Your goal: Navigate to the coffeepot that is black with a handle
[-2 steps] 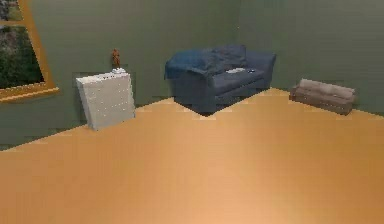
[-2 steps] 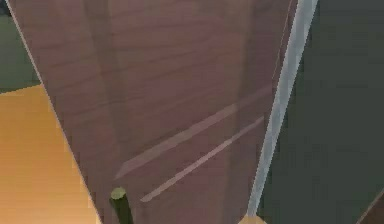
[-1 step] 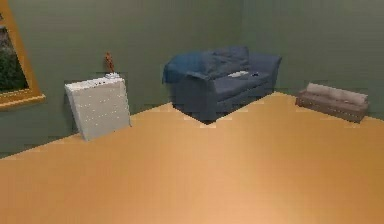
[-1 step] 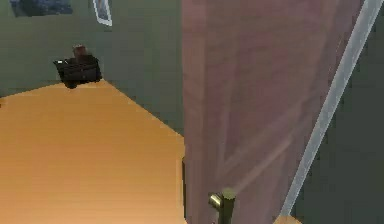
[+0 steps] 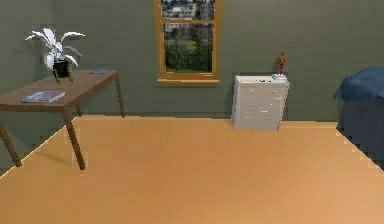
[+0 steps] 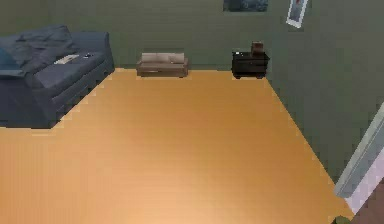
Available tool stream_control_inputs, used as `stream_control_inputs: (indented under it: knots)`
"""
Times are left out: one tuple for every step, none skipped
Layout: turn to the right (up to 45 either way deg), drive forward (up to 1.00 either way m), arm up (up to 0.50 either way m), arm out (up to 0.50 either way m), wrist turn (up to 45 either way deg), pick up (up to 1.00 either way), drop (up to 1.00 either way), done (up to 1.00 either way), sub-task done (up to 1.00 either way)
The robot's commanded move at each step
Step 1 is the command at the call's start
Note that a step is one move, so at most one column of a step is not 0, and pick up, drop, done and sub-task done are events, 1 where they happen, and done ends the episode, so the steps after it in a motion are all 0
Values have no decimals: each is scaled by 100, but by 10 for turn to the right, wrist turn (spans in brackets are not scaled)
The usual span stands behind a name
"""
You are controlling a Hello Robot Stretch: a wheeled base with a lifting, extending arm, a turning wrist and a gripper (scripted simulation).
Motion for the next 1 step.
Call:
stream_control_inputs:
  knots:
    - [-180, 0, 0, 0, 0, 0, 0, 0, 0]
